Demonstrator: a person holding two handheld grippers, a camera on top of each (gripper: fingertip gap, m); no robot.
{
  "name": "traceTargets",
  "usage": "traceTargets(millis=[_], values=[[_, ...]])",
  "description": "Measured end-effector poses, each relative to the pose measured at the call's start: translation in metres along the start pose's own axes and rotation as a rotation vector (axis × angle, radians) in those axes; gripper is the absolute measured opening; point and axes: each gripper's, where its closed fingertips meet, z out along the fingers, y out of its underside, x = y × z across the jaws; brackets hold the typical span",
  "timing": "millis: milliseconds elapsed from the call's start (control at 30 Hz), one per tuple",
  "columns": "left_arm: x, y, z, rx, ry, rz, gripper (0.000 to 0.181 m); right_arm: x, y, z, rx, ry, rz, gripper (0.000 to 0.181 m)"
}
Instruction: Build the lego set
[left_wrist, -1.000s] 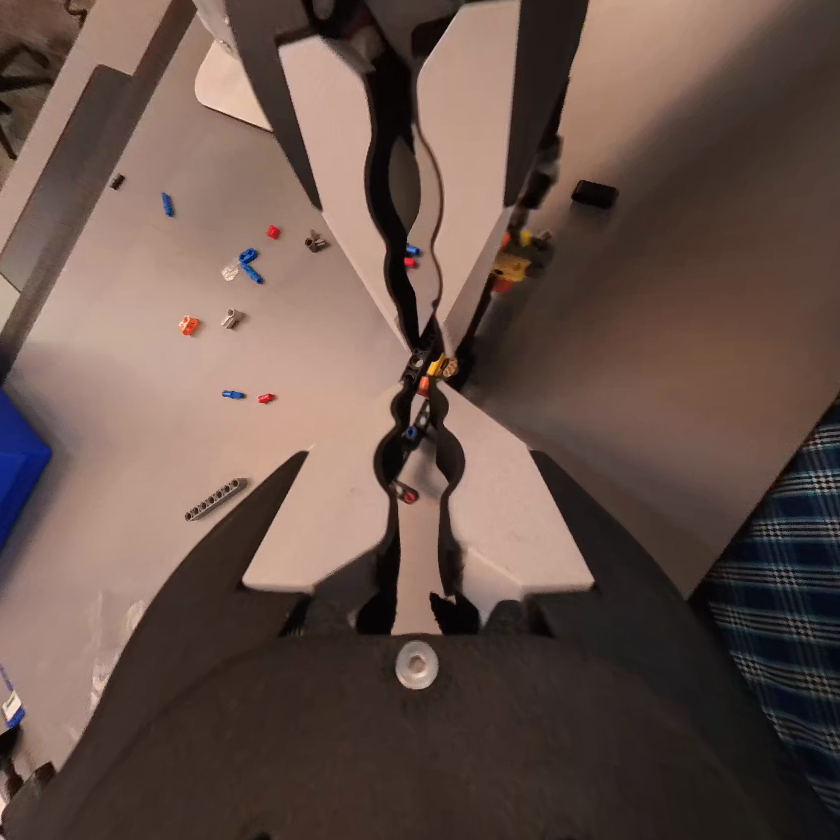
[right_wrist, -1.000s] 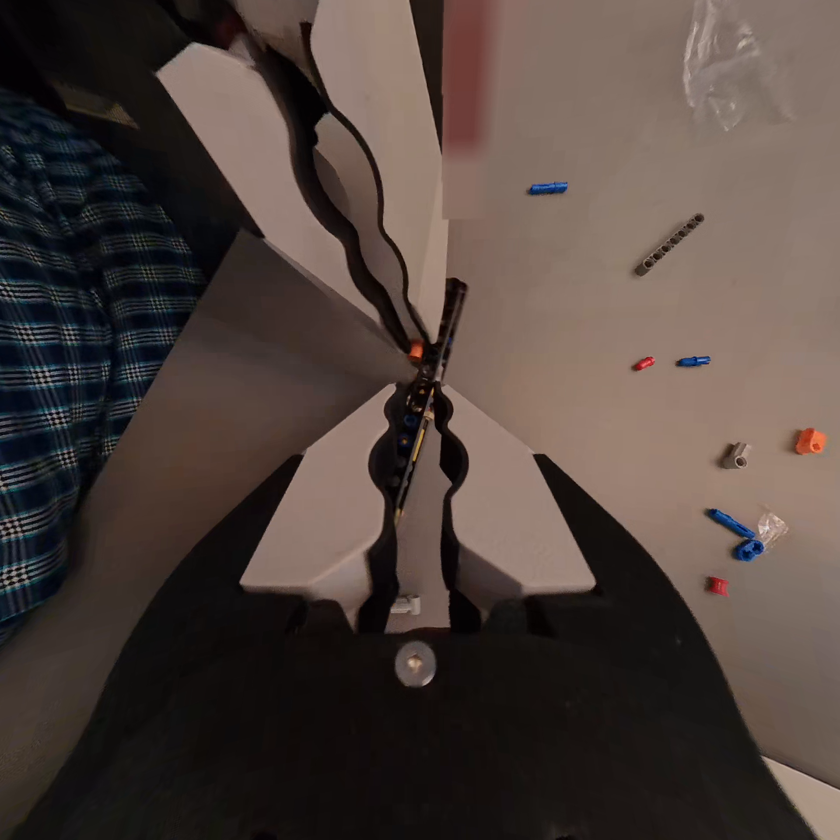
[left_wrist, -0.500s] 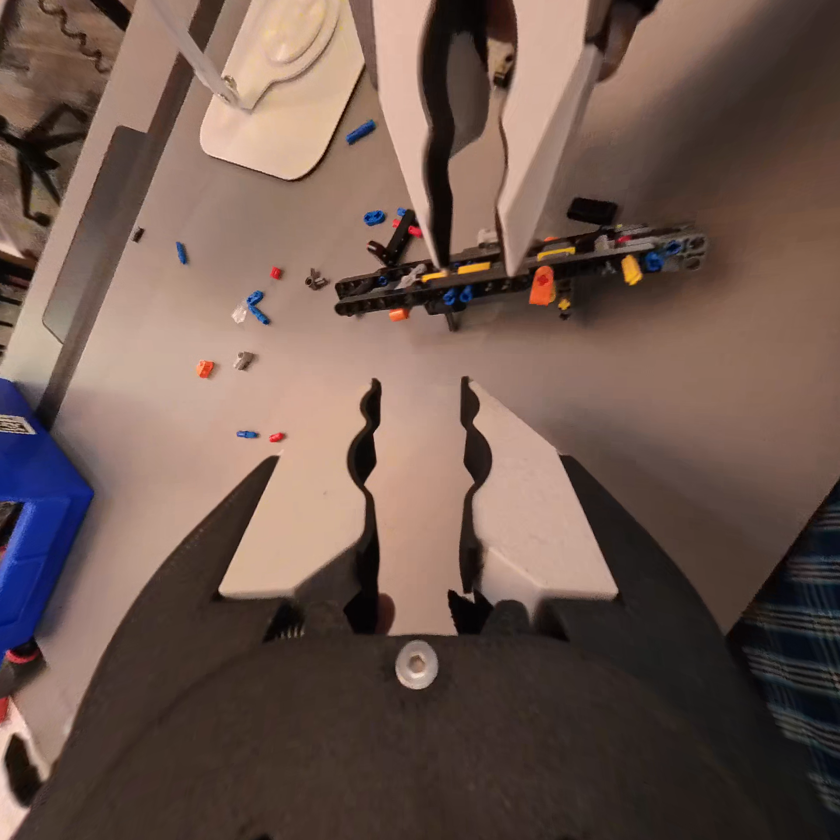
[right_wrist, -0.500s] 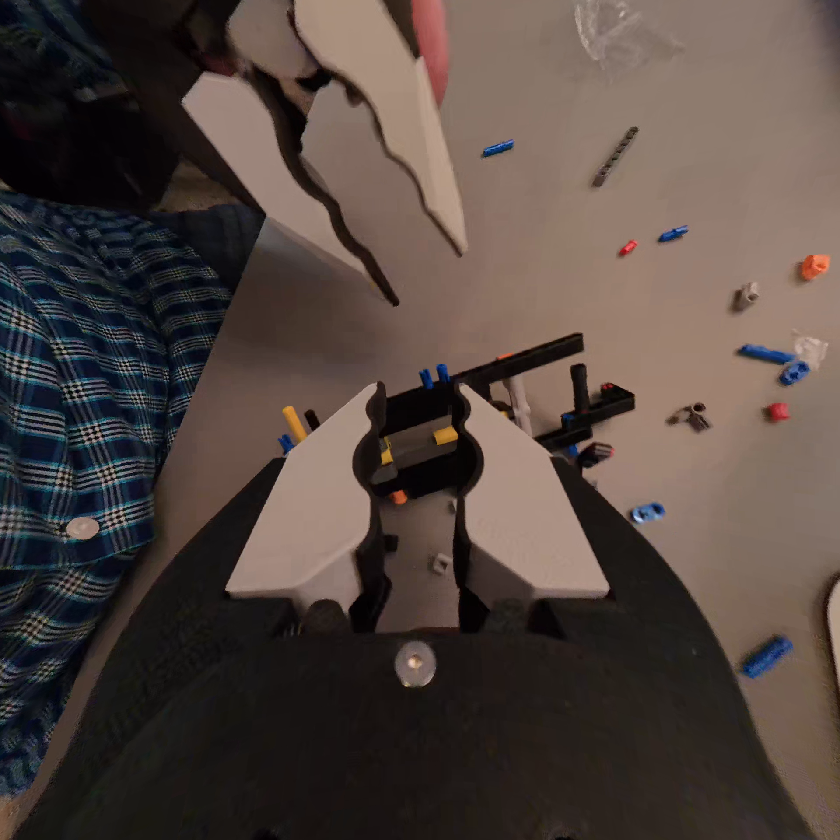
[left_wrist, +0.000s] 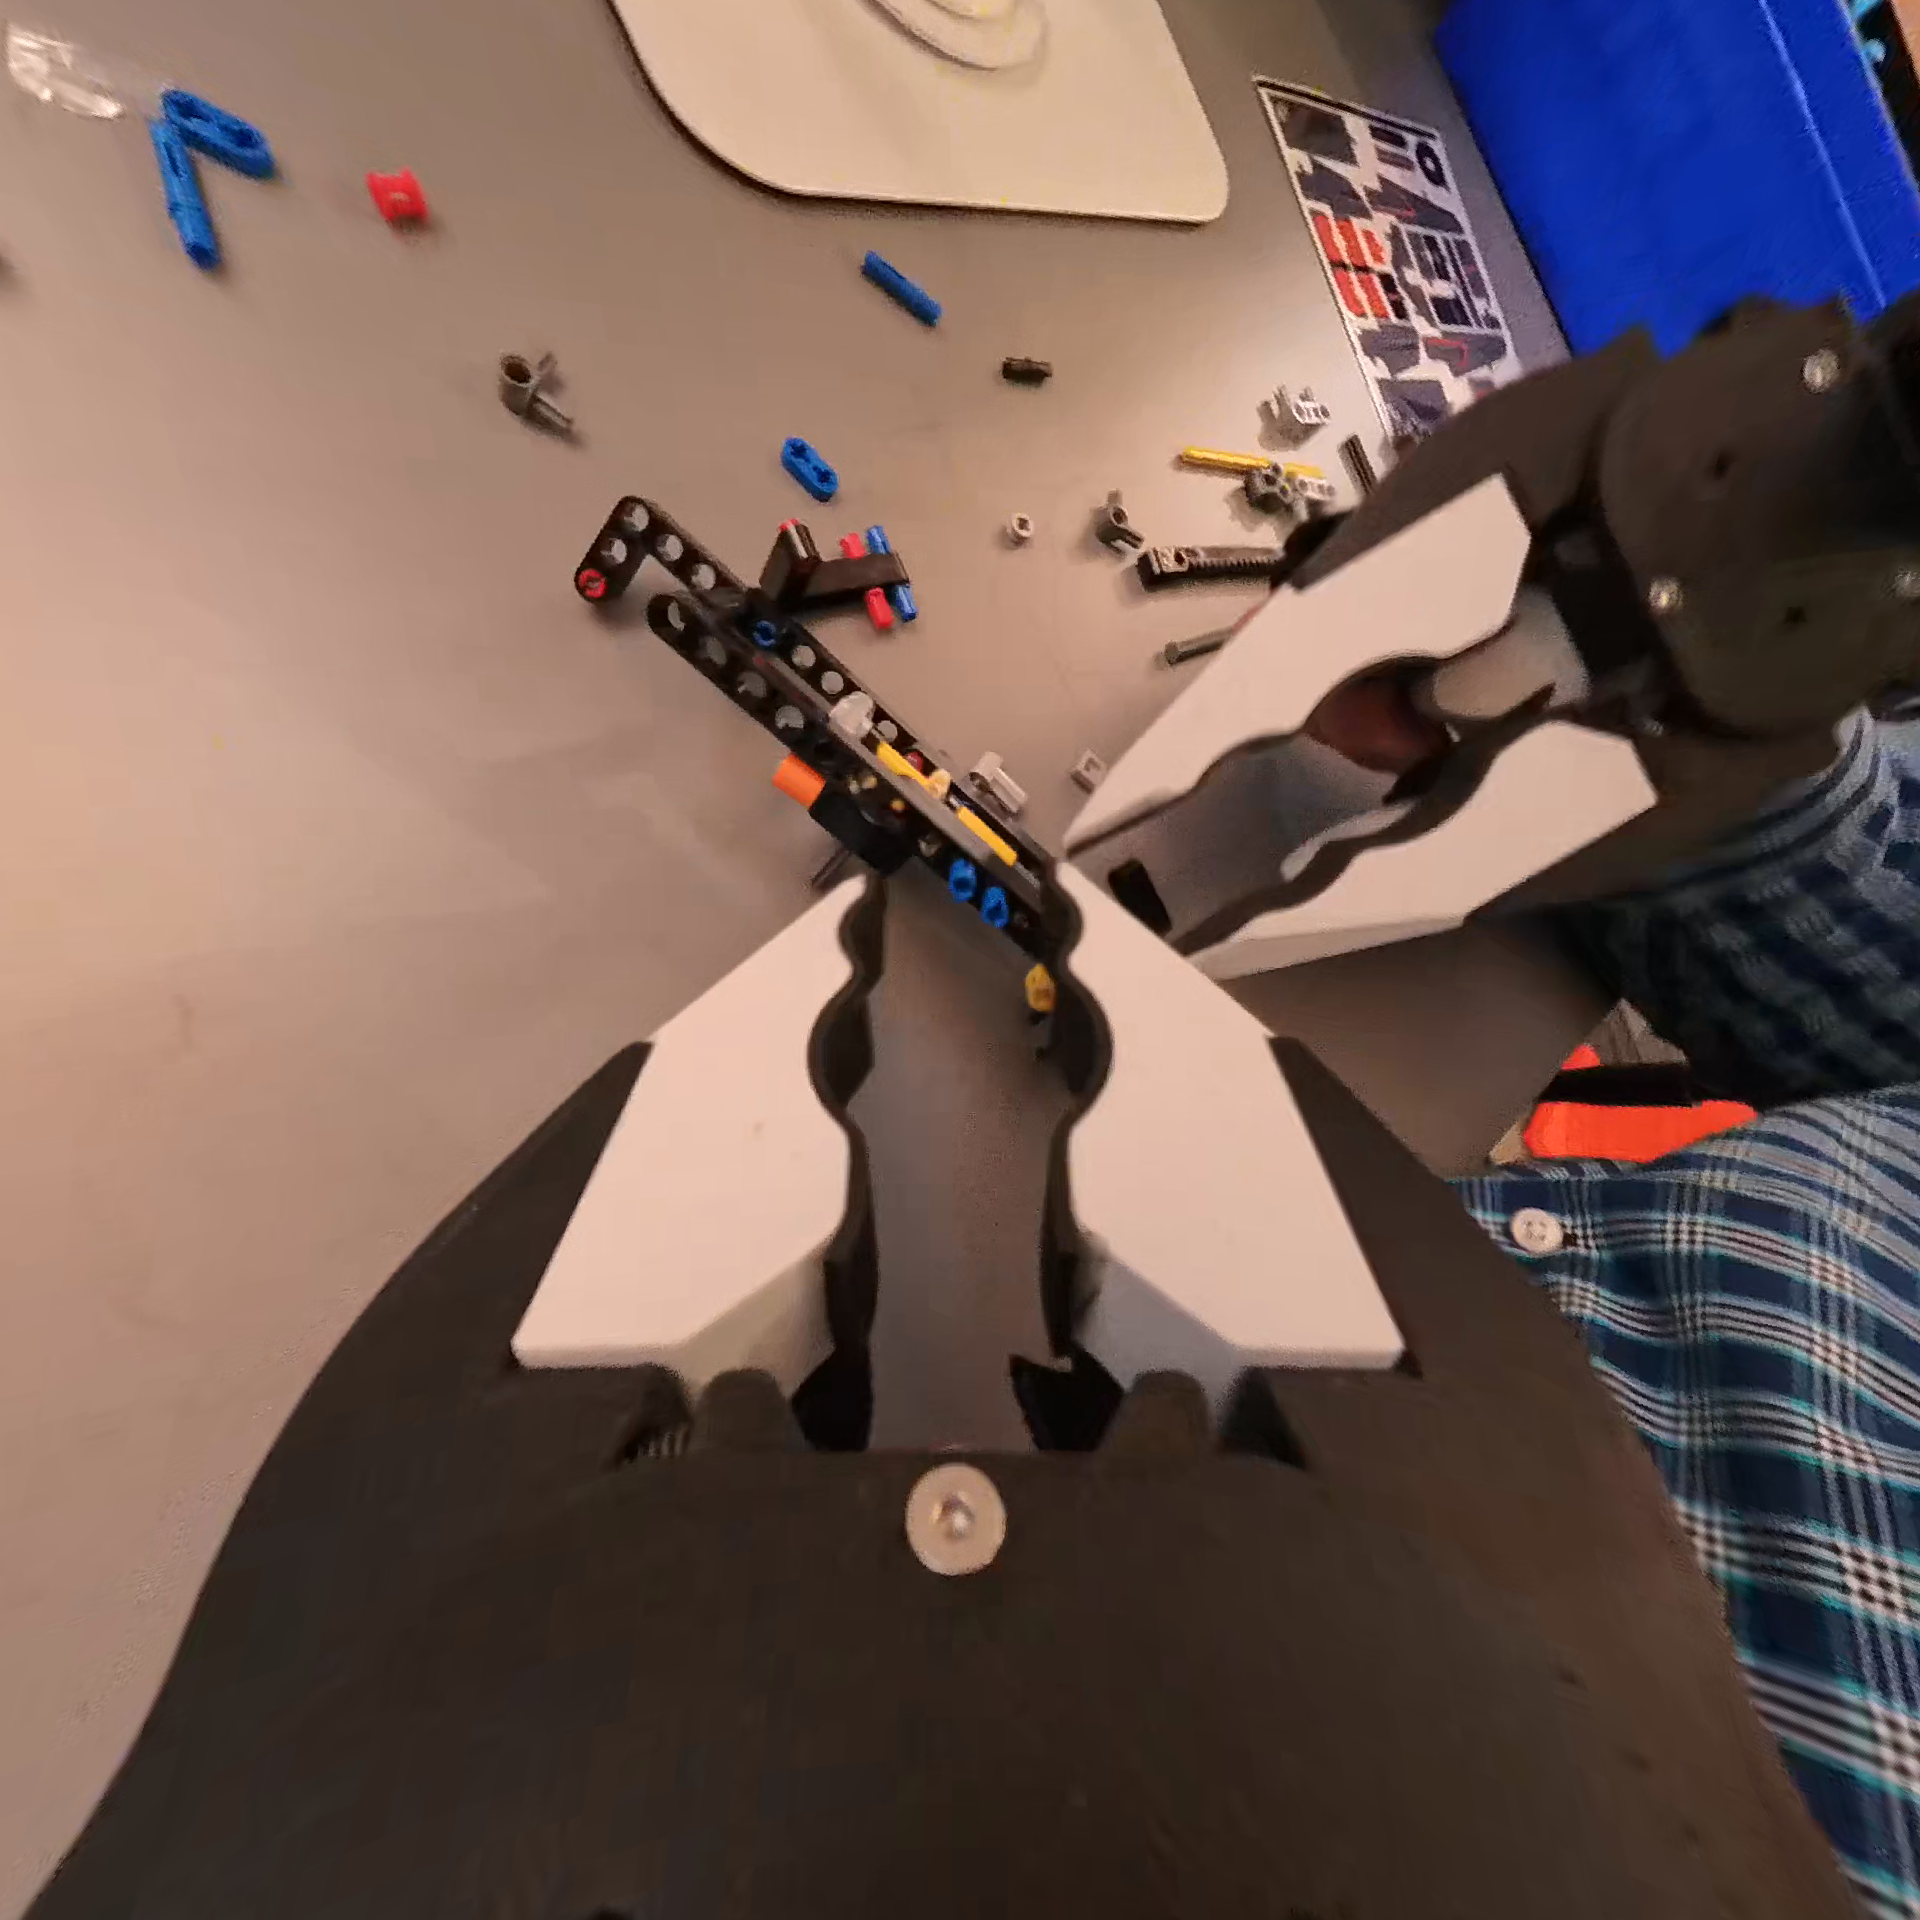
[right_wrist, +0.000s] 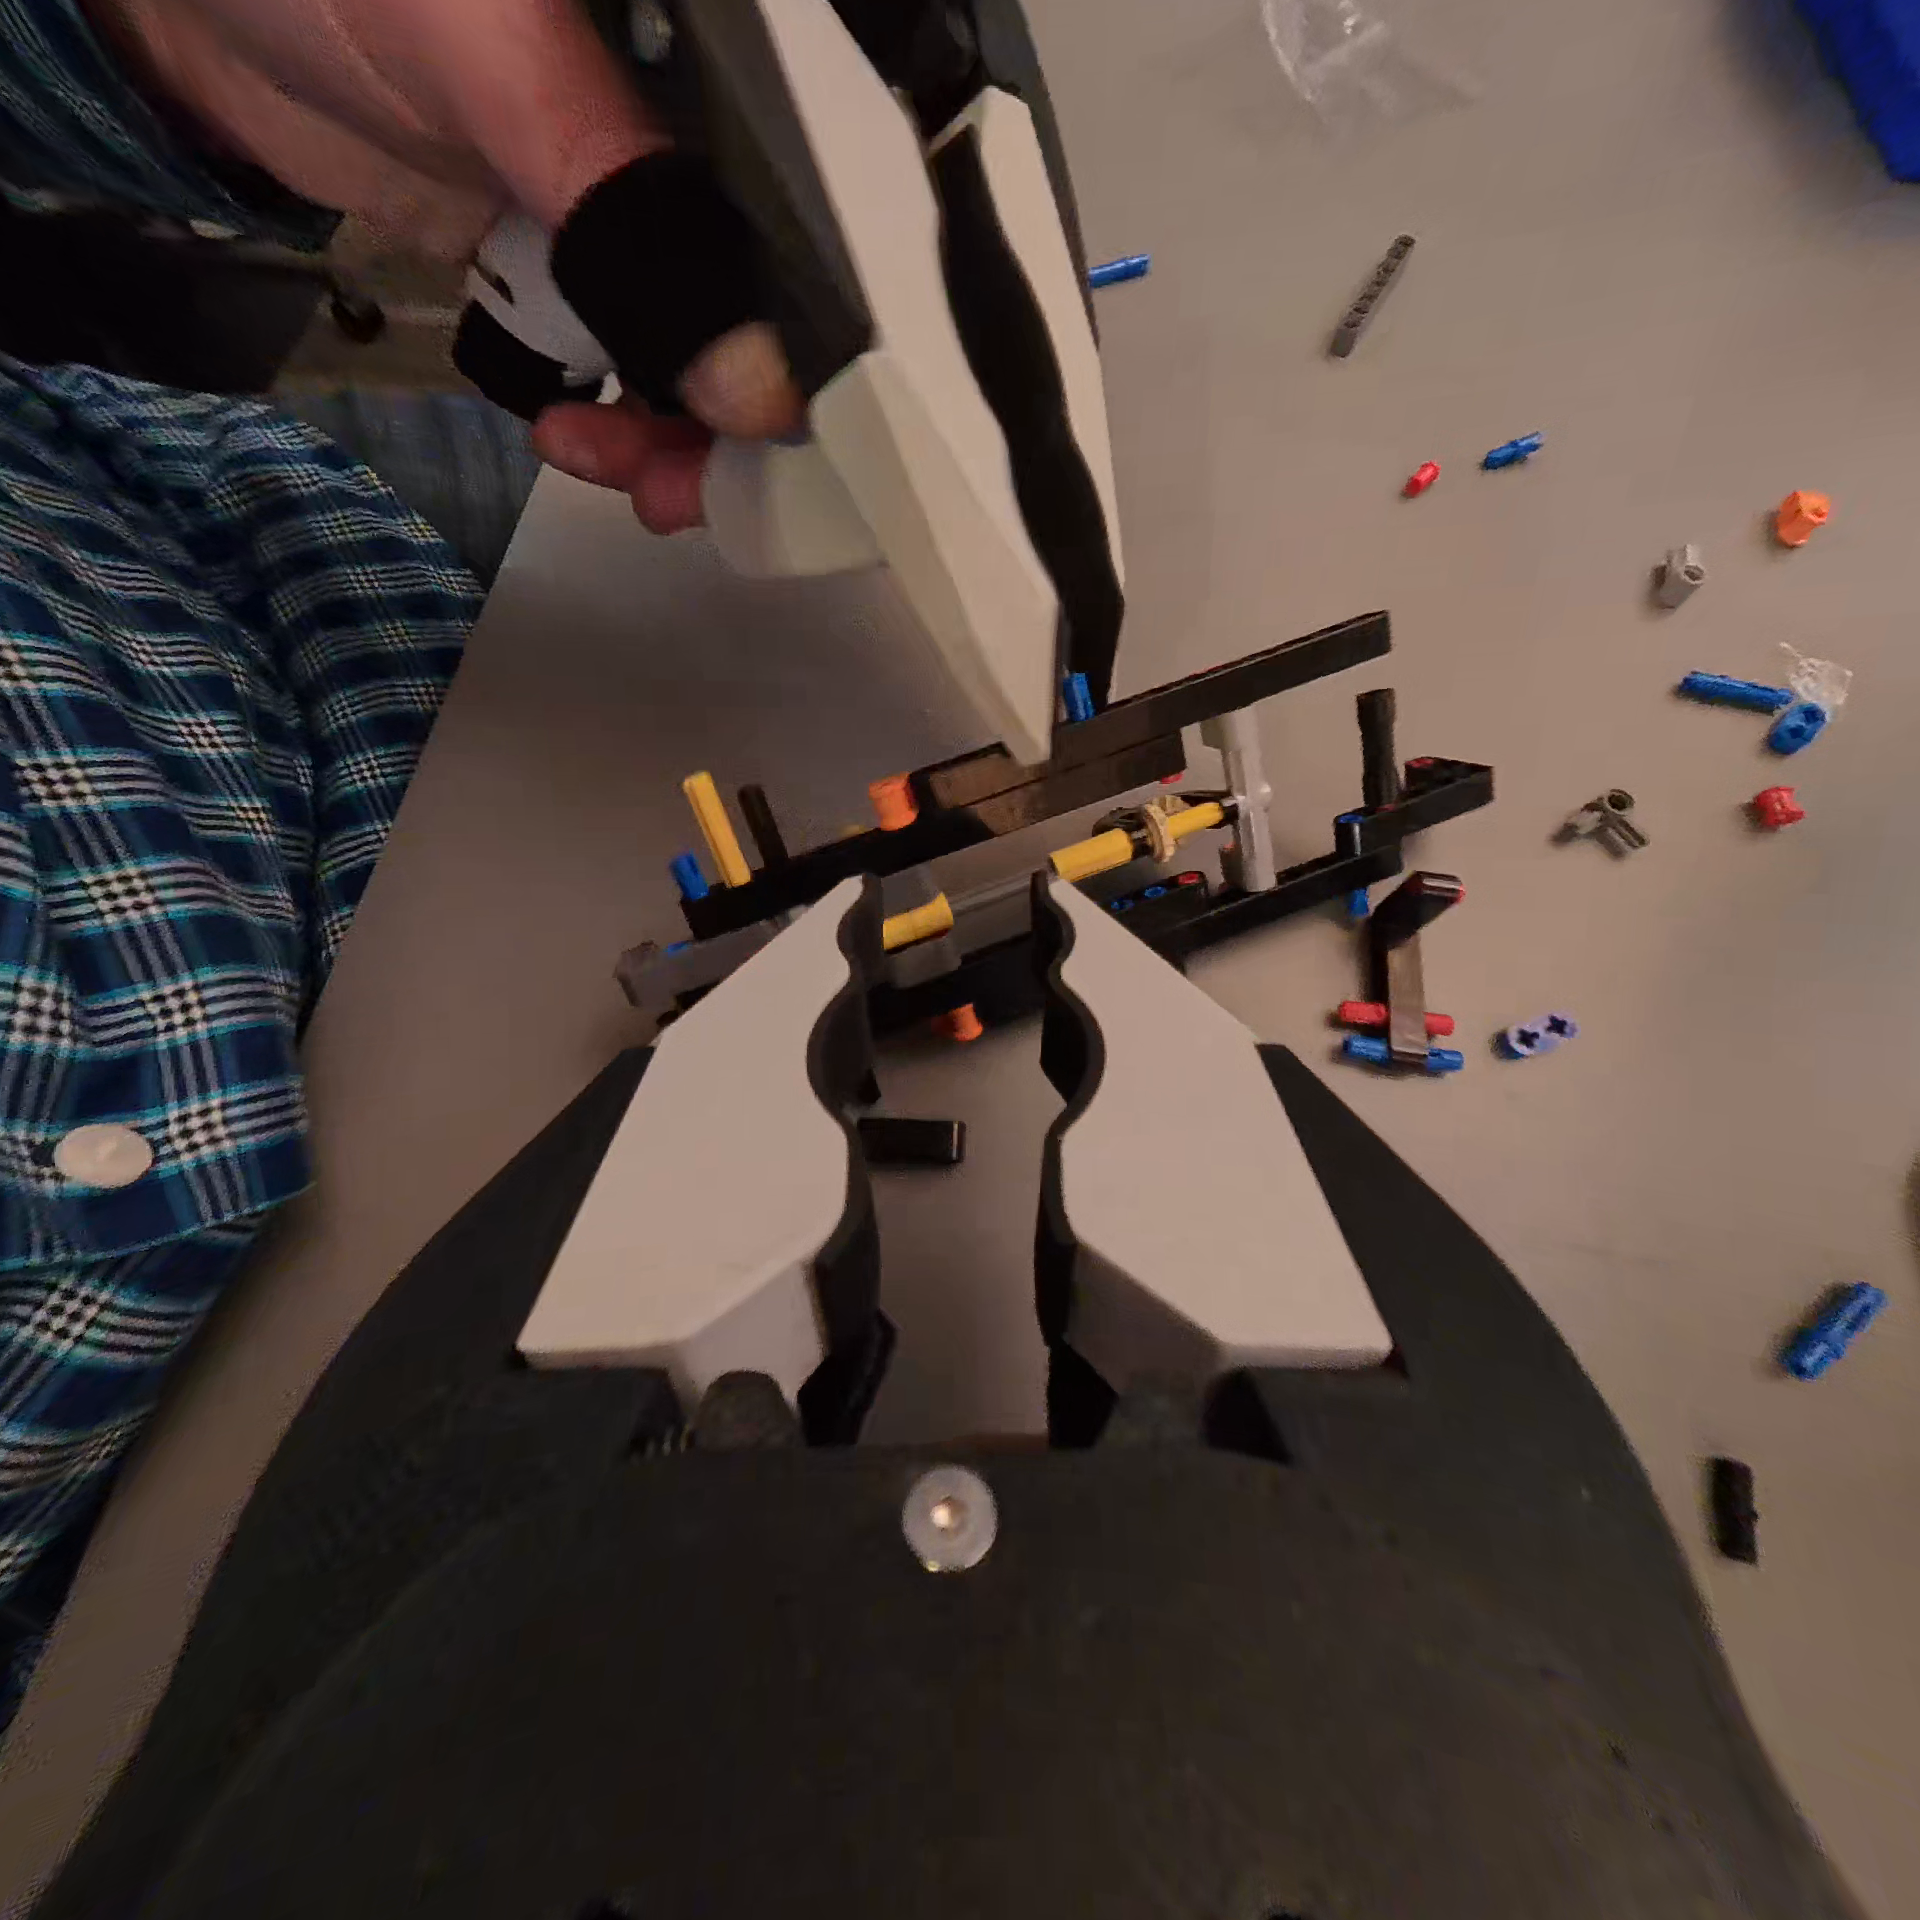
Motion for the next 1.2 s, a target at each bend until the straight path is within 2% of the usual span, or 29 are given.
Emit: traceTargets(millis=[100,267,500,633,800,1000,1200], values=[[0.0,0.001,0.004,-0.003,-0.005,-0.003,0.014,-0.003,0.0,0.006,0.007,-0.016,-0.007,0.023],[0.0,0.0,0.006,0.021,0.02,-0.02,0.011,-0.001,-0.005,0.005,0.033,-0.019,0.001,0.024],[-0.001,-0.007,-0.007,0.148,0.128,-0.011,0.007,0.028,-0.011,-0.017,0.153,0.047,0.208,0.033],[-0.003,-0.008,-0.012,0.167,0.162,0.027,0.007,0.023,-0.024,-0.012,0.165,0.09,0.086,0.026],[-0.004,-0.005,-0.013,0.116,0.173,0.078,0.007,0.029,-0.034,0.005,0.144,0.124,0.012,0.025],[-0.004,-0.001,-0.011,0.029,0.192,0.144,0.008,0.032,-0.029,0.02,0.096,0.101,-0.003,0.021],[-0.006,-0.002,-0.013,0.001,0.224,0.224,0.008,0.031,-0.032,0.021,0.118,-0.009,0.111,0.021]])
